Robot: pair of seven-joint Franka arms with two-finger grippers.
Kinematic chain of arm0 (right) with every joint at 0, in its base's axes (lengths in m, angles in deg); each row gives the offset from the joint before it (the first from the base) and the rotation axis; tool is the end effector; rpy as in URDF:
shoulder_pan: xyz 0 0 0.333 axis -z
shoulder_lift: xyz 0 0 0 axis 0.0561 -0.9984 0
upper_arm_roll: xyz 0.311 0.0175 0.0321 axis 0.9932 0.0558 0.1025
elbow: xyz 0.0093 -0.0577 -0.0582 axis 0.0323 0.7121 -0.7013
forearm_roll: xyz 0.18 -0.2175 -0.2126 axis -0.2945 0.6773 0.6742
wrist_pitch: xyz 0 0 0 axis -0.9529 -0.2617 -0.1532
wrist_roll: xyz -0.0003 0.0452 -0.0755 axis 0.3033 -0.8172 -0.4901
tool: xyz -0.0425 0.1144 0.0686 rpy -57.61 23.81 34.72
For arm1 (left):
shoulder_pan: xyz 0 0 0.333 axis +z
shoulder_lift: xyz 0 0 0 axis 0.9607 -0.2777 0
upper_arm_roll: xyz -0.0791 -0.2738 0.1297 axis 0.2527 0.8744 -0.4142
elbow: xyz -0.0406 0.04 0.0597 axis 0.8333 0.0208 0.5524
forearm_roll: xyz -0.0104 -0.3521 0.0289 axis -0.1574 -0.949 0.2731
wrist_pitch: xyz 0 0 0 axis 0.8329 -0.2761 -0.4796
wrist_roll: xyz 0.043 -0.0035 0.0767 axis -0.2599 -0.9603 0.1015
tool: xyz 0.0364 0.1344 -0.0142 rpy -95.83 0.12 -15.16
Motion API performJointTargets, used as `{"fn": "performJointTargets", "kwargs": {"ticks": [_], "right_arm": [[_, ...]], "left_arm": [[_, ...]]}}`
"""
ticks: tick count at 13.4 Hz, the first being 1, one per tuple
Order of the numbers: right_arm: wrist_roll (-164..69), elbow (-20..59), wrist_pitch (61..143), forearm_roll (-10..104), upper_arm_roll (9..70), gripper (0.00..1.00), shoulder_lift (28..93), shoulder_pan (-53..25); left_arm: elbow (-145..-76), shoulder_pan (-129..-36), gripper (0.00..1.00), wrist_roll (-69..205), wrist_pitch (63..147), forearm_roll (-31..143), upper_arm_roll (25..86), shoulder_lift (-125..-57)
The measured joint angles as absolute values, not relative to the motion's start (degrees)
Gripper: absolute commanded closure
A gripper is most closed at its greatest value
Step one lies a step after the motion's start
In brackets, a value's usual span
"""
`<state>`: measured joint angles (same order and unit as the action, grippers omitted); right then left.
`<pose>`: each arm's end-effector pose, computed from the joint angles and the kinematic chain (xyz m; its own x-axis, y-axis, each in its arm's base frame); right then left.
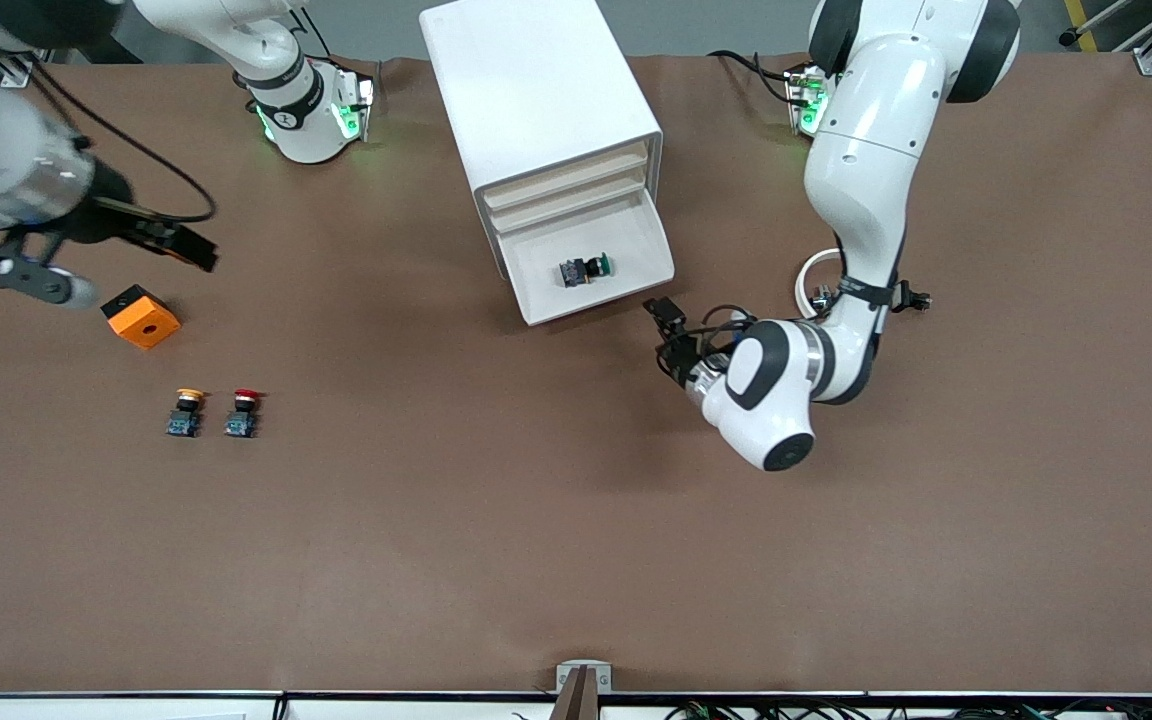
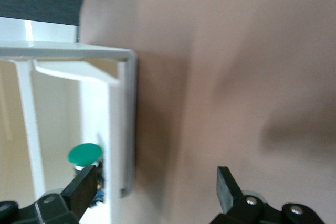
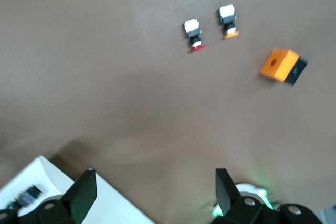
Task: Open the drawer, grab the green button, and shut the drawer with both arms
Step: 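Reach the right gripper into the drawer while the left gripper draws back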
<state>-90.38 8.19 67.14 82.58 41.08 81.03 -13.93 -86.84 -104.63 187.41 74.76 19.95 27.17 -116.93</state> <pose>0.4909 0.1209 0.5670 0.8960 -0.4186 -0.1484 -0.4082 -0.9078 0.0961 0.5304 -0.3309 0.1821 -0.4774 0.8787 0.0048 0.5393 0.2973 -0.7879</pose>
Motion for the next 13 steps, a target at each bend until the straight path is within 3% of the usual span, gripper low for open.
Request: {"fn": "performJointTargets", "kwargs": {"ticks": [4, 7, 13], "right_arm": [[-115.06, 8.43, 68.88, 82.54, 41.34, 0.00, 76.96, -26.87], [-131.48, 8.95, 75.18, 82.40, 41.38, 0.00, 72.21, -34.21], [-145.22, 9.16, 85.58, 80.11, 41.31, 0.00, 63.16, -39.69]], "left_arm": [[-82.74, -104.54, 0.00, 186.09, 74.76, 21.46, 17.90, -116.68], [-80.78, -104.64, 0.00, 178.51, 74.82, 24.75, 13.05, -116.19], [-79.18, -105.56, 0.00, 165.31, 75.01, 37.07, 10.85, -109.12]]}}
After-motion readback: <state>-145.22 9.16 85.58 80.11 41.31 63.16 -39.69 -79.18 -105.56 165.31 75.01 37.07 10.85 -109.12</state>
